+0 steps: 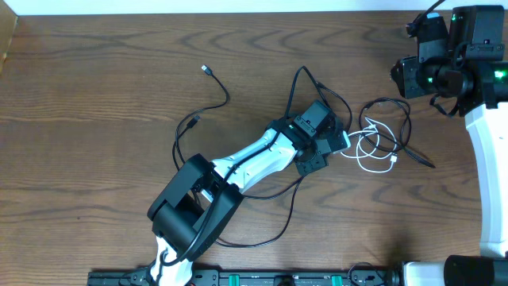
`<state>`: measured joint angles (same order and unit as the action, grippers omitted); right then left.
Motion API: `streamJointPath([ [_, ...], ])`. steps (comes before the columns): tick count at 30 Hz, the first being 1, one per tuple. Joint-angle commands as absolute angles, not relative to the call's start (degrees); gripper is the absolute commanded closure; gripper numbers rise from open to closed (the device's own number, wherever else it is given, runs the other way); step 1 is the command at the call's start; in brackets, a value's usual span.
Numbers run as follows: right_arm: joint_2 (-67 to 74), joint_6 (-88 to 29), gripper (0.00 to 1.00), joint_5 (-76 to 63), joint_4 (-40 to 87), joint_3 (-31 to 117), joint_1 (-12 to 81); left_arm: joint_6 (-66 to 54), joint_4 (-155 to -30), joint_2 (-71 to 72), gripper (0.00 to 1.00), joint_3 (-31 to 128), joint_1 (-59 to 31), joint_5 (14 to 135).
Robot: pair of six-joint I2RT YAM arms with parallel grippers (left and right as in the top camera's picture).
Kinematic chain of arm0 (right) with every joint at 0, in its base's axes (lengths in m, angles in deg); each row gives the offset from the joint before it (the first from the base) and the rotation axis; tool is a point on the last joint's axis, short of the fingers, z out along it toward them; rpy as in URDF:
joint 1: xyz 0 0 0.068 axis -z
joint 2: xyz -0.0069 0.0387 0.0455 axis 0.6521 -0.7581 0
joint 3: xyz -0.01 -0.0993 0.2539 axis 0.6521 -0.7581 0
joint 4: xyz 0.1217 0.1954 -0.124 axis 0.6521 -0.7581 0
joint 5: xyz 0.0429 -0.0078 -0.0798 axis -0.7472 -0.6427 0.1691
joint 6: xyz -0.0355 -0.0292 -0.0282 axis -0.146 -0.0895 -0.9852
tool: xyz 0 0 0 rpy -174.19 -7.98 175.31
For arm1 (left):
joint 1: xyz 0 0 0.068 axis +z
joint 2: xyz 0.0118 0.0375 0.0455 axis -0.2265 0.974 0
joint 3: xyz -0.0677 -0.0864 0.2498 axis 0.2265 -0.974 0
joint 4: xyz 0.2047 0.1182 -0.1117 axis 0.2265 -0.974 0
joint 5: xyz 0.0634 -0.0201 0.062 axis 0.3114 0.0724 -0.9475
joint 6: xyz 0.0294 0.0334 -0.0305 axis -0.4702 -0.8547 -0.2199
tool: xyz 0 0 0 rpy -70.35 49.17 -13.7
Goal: Untangle cables
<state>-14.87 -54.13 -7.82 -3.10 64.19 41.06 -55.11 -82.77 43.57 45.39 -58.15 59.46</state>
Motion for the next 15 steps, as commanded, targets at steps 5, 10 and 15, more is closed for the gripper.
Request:
streamJointPath([
  [5, -14.56, -53.87, 0.62, -7.82, -3.56, 64.74, 40.69, -54.17, -82.31, 44.83, 0.44, 45.48, -57.93, 59.02],
  [10, -14.56, -53.67, 0.62, -7.8, -3.56, 64.74, 40.69, -54.15, -81.35, 47.06, 0.44, 45.48, -57.62, 59.18],
  [15, -14.56, -53.69, 0.61, -7.8, -3.56, 64.74, 40.69, -53.95, -80.32, 49.18, 0.49, 45.5, -57.62, 59.15],
])
